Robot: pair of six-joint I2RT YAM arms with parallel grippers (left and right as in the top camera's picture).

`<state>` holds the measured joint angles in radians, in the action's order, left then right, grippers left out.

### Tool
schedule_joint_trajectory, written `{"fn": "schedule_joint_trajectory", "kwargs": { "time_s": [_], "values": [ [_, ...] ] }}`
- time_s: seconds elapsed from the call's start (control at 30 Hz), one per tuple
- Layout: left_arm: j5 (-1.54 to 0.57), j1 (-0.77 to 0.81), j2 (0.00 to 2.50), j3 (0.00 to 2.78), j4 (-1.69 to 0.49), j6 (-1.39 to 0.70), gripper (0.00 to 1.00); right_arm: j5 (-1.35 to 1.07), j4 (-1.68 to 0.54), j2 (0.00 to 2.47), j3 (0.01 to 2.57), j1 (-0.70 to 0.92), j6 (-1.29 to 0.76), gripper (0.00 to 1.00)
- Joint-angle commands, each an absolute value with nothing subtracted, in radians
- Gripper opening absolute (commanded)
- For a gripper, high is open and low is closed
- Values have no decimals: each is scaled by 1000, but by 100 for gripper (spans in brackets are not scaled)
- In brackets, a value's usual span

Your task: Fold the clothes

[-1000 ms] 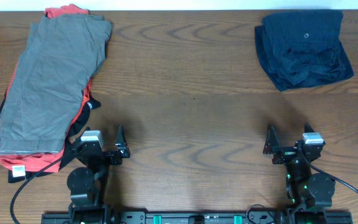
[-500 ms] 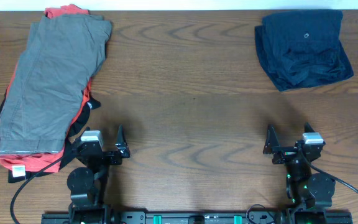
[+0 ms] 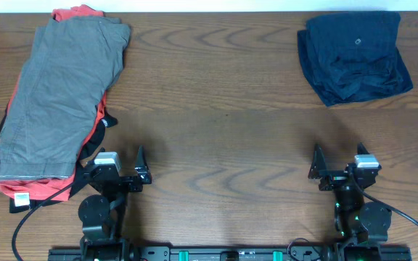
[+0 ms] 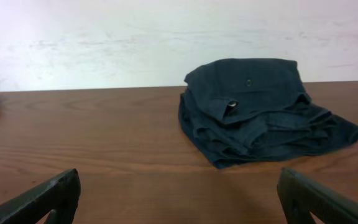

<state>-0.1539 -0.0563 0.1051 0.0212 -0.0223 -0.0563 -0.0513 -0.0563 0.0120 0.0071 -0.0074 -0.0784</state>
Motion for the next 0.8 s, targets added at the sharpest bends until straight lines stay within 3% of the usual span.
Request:
{"fn": "schedule_joint_trajectory", "kwargs": {
  "time_s": [0.0,0.27,0.47,0.77],
  "values": [
    [-165,-53,104,4,-55,-61,98,-23,-58,6,6,8,-62,99],
    [-169,-53,104,20,-22,-62,98,-84,-43,6,6,8,-66,99],
    [-168,-54,157,179,-80,-41,98,-110,15,16,34,7,-61,99],
    [-168,-54,530,614,-349,7,98,-174,5,265,275,7,-36,99]
  ]
}}
